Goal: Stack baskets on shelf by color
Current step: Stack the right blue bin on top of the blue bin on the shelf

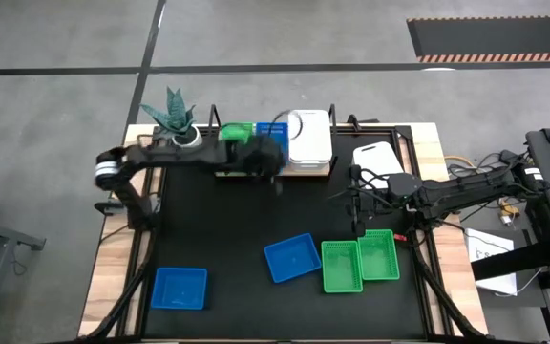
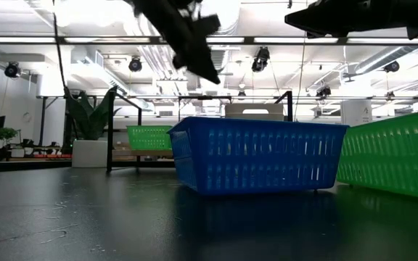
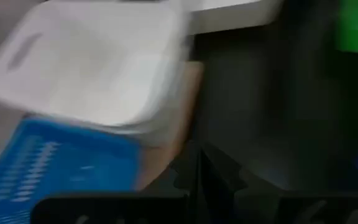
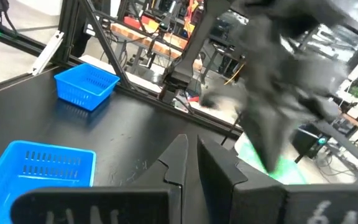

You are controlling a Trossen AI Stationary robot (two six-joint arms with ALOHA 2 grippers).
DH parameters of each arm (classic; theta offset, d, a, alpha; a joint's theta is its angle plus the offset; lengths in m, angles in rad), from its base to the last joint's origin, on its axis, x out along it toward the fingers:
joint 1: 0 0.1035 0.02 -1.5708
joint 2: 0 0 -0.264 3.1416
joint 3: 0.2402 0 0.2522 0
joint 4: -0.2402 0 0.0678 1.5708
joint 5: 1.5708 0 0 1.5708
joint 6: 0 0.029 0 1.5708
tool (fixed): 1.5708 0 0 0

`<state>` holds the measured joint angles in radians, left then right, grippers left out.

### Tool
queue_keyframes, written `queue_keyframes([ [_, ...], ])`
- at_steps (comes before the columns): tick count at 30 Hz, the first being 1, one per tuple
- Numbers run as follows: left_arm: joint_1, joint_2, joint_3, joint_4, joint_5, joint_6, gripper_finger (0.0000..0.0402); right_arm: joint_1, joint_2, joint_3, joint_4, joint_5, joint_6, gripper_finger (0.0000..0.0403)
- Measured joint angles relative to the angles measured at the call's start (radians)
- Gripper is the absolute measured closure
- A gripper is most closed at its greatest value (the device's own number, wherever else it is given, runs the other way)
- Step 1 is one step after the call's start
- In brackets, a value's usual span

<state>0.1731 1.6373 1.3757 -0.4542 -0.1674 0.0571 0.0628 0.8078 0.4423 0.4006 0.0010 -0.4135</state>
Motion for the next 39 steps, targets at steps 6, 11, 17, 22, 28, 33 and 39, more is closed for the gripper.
queue_keyframes([
  [6,-0.222,-0.130,-0.196,0.181,0.002,-0.034,0.0401,0.000,0.000,0.000,-0.009,0.000,0.049,0.0374],
  [11,-0.380,-0.186,-0.315,0.305,0.002,-0.024,0.0401,0.000,0.000,0.000,-0.013,0.000,0.078,0.0374],
  [17,-0.499,-0.190,-0.350,0.308,0.001,0.008,0.0401,0.000,0.000,0.000,-0.033,0.000,0.101,0.0374],
  [22,-0.554,-0.138,-0.327,0.306,0.032,0.036,0.0367,0.000,0.011,0.000,-0.030,0.000,0.099,0.0374],
  [28,-0.563,-0.063,-0.327,0.263,0.065,0.112,0.0281,0.000,0.012,0.000,-0.030,0.000,0.100,0.0374],
  [33,-0.563,0.014,-0.319,0.260,0.133,0.215,0.0247,0.000,0.012,0.000,-0.038,-0.001,0.100,0.0374],
  [39,-0.551,0.073,-0.315,0.261,0.128,0.272,0.0245,0.000,0.012,0.000,-0.051,-0.001,0.100,0.0374],
])
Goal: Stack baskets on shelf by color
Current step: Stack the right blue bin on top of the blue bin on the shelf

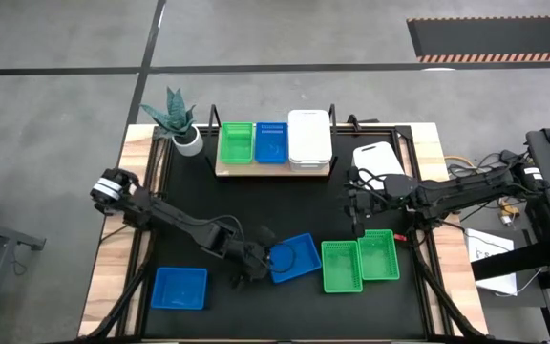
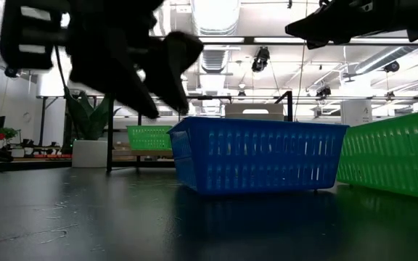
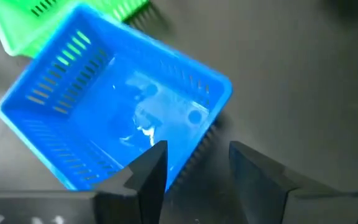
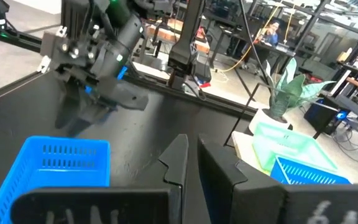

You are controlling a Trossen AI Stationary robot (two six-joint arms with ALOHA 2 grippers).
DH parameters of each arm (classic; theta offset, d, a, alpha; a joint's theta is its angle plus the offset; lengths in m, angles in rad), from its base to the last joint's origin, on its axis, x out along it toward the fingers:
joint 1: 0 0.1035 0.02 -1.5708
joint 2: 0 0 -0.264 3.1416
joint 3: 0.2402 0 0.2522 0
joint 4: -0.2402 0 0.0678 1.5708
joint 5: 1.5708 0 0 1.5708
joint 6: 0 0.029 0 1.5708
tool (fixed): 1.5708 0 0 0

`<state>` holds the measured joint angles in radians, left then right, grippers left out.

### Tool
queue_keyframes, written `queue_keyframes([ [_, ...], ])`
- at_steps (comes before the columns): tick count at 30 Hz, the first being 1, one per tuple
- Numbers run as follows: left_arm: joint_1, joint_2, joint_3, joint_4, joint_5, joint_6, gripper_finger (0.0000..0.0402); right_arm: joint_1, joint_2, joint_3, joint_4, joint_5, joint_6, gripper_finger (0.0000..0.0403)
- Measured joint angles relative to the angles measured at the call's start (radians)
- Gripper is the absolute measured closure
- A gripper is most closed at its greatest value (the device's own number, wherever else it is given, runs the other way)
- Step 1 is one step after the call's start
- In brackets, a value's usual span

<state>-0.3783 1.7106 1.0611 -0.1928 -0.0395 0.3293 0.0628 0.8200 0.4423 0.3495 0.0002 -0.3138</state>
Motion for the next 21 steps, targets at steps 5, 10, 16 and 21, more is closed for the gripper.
queue_keyframes([
  [5,0.010,0.045,0.001,0.046,-0.003,0.029,0.0245,0.000,0.000,0.000,-0.001,0.000,0.000,0.0374],
  [10,0.014,0.077,0.001,0.052,0.005,0.028,0.0259,0.000,0.000,0.000,-0.001,0.000,0.000,0.0374],
  [16,0.014,0.076,0.001,0.052,0.009,0.028,0.0343,0.000,0.000,0.000,-0.002,0.000,0.000,0.0374],
  [21,0.014,0.074,0.010,0.048,0.010,0.026,0.0395,0.000,0.000,0.000,-0.002,0.000,0.000,0.0374],
])
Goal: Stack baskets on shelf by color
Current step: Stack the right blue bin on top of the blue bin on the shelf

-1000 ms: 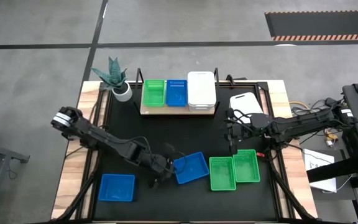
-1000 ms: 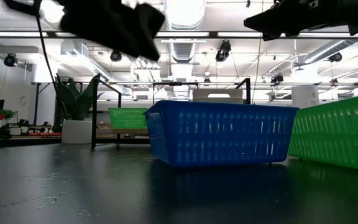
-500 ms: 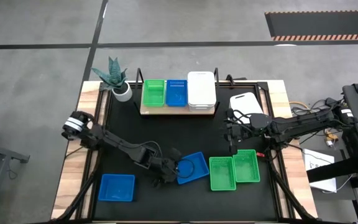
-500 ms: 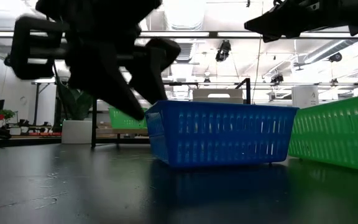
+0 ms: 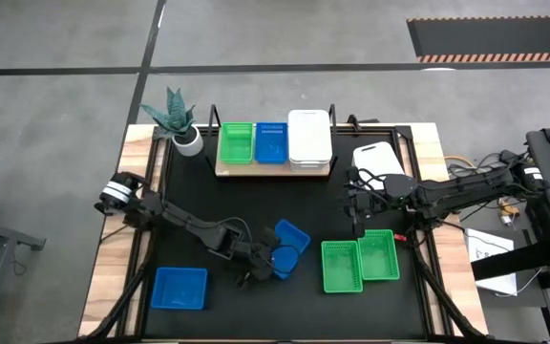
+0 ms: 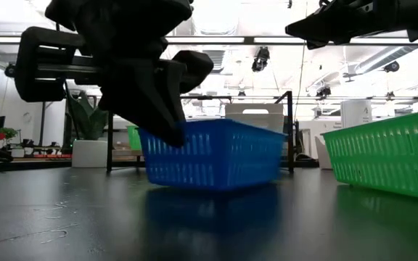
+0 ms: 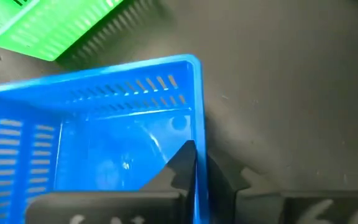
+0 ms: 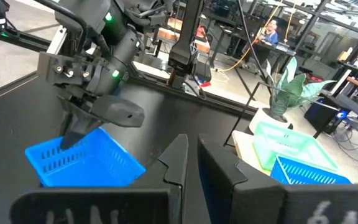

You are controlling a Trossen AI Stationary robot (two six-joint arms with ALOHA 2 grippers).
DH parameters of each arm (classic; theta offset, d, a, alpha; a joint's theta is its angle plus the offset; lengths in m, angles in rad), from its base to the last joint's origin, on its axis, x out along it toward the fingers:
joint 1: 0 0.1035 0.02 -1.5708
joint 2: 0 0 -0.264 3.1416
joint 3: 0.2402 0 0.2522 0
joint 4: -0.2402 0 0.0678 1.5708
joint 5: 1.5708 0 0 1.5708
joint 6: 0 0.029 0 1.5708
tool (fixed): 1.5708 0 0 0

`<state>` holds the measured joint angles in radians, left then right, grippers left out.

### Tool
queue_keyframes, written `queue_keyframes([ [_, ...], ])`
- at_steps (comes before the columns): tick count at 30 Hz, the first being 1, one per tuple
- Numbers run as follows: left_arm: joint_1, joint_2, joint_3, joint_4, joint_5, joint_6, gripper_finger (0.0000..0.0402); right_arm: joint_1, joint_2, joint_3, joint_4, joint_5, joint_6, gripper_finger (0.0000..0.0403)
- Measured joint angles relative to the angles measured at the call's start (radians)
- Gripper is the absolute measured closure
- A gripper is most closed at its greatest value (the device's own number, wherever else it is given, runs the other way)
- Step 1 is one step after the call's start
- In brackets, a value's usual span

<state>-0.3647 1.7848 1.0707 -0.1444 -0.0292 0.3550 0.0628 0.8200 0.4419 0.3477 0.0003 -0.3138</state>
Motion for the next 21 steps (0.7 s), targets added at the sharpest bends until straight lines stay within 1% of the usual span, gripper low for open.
queue_keyframes([
  [3,-0.004,-0.015,0.017,-0.022,-0.020,0.000,0.0398,0.000,0.000,0.000,0.000,0.000,0.000,0.0374],
  [5,-0.007,-0.040,0.045,-0.072,-0.049,0.001,0.0400,0.000,0.000,0.000,-0.002,0.000,0.000,0.0374],
  [9,-0.008,-0.114,0.105,-0.201,-0.159,0.013,0.0400,0.000,0.000,0.000,-0.004,0.000,0.000,0.0374],
  [11,0.001,-0.159,0.128,-0.274,-0.230,0.031,0.0400,0.000,0.000,0.000,-0.006,0.000,0.000,0.0374],
  [13,0.019,-0.213,0.138,-0.314,-0.300,0.049,0.0401,0.000,0.000,0.000,-0.009,0.000,0.000,0.0374],
  [15,0.052,-0.266,0.134,-0.351,-0.346,0.052,0.0401,0.000,0.000,0.000,-0.008,0.000,0.000,0.0374],
  [17,0.098,-0.322,0.127,-0.362,-0.365,0.053,0.0401,0.000,0.000,0.000,-0.009,0.000,0.004,0.0374],
  [21,0.241,-0.413,0.111,-0.358,-0.370,0.053,0.0401,0.000,0.000,0.000,-0.008,0.000,0.008,0.0374],
])
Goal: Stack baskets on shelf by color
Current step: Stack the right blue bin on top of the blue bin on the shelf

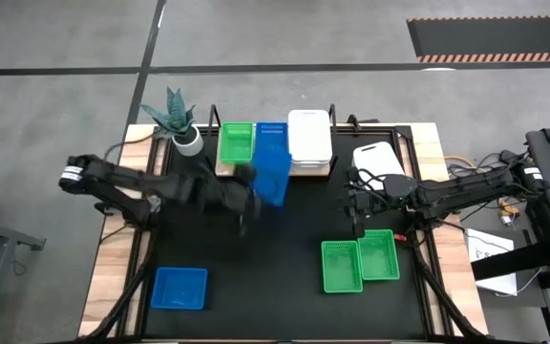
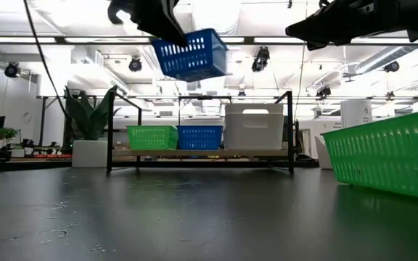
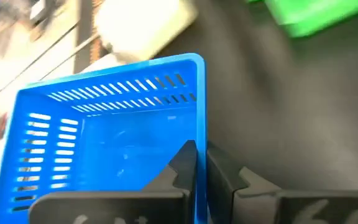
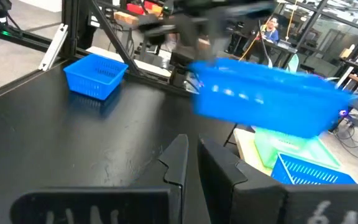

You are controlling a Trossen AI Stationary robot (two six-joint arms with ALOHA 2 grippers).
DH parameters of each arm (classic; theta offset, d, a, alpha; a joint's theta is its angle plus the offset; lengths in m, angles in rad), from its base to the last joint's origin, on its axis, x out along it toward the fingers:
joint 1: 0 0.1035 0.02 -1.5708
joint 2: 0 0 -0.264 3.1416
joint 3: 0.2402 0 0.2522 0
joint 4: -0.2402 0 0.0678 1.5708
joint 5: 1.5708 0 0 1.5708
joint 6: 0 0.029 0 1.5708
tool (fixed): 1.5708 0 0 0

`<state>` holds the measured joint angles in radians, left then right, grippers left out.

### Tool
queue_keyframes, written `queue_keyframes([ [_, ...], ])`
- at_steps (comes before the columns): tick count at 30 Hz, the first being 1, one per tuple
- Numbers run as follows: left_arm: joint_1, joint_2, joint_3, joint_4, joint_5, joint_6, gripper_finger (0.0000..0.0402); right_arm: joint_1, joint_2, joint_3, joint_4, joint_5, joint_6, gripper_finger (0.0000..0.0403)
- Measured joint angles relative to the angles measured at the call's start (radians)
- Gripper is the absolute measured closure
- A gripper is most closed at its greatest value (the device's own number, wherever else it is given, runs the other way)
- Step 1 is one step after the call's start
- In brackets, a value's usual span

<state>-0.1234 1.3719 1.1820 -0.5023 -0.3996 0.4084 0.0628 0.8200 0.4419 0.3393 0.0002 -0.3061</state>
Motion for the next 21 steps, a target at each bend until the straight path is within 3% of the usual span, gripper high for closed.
queue_keyframes([
  [2,0.091,-0.023,-0.003,0.002,0.008,0.007,0.0401,0.000,0.000,0.000,0.001,0.000,0.000,0.0374],
  [5,0.234,-0.030,-0.007,0.056,0.100,0.034,0.0401,0.000,0.000,0.000,0.001,0.000,-0.001,0.0374],
  [8,0.356,0.000,-0.007,0.143,0.208,0.050,0.0401,0.000,0.000,0.000,0.001,0.000,-0.006,0.0374],
  [11,0.443,0.058,0.000,0.178,0.227,0.067,0.0401,0.000,0.000,0.000,0.001,0.000,-0.010,0.0374],
  [15,0.512,0.132,0.010,0.180,0.270,0.096,0.0401,0.000,0.000,0.000,-0.005,0.000,-0.018,0.0374],
  [21,0.525,0.201,0.011,0.187,0.317,0.126,0.0401,0.000,0.000,0.000,-0.022,0.000,-0.026,0.0374],
])
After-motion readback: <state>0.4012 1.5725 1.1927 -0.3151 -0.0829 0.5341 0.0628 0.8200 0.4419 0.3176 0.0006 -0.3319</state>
